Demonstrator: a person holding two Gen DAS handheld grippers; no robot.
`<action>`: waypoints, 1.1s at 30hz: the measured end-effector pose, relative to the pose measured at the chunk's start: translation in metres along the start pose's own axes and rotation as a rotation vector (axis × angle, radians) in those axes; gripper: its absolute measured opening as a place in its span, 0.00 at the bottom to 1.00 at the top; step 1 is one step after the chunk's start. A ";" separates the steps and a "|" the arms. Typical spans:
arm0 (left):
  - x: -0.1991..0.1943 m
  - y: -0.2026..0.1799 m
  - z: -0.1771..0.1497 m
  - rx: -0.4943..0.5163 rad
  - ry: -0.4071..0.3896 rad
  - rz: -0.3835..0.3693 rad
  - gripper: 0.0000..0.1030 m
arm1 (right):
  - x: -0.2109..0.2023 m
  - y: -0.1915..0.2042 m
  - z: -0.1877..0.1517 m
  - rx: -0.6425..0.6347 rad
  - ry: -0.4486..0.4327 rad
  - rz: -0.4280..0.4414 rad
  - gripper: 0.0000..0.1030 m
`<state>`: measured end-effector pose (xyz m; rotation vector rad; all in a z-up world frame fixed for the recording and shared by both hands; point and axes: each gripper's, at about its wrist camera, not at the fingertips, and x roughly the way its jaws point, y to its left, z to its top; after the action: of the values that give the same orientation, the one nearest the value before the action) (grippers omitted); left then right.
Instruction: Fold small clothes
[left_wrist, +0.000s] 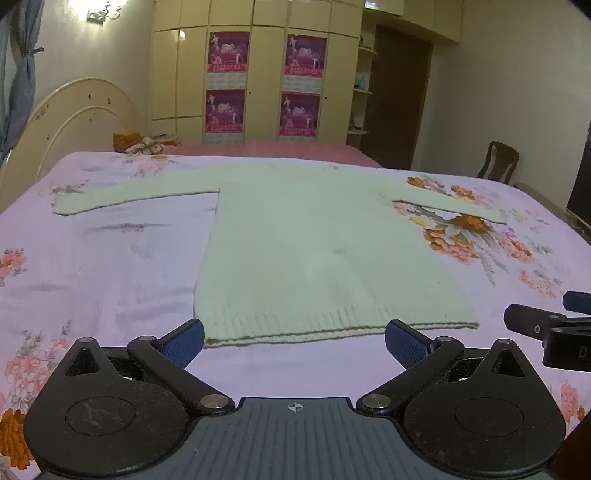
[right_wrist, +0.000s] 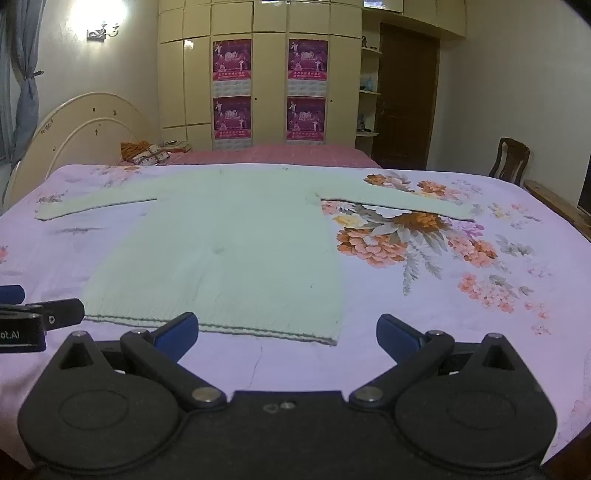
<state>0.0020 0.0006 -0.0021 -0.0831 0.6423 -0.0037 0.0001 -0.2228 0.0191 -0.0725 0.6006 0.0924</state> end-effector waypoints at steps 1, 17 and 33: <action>0.001 0.000 0.000 -0.004 0.005 -0.004 1.00 | 0.000 0.000 0.000 0.005 -0.001 0.000 0.99; -0.001 -0.002 0.001 0.033 -0.008 0.000 1.00 | -0.001 0.003 0.001 0.000 -0.007 -0.013 0.99; 0.001 -0.004 -0.001 0.032 -0.001 0.012 1.00 | 0.003 -0.003 -0.007 0.011 -0.004 -0.006 0.99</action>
<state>0.0027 -0.0039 -0.0031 -0.0485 0.6411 -0.0028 -0.0013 -0.2263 0.0122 -0.0632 0.5967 0.0828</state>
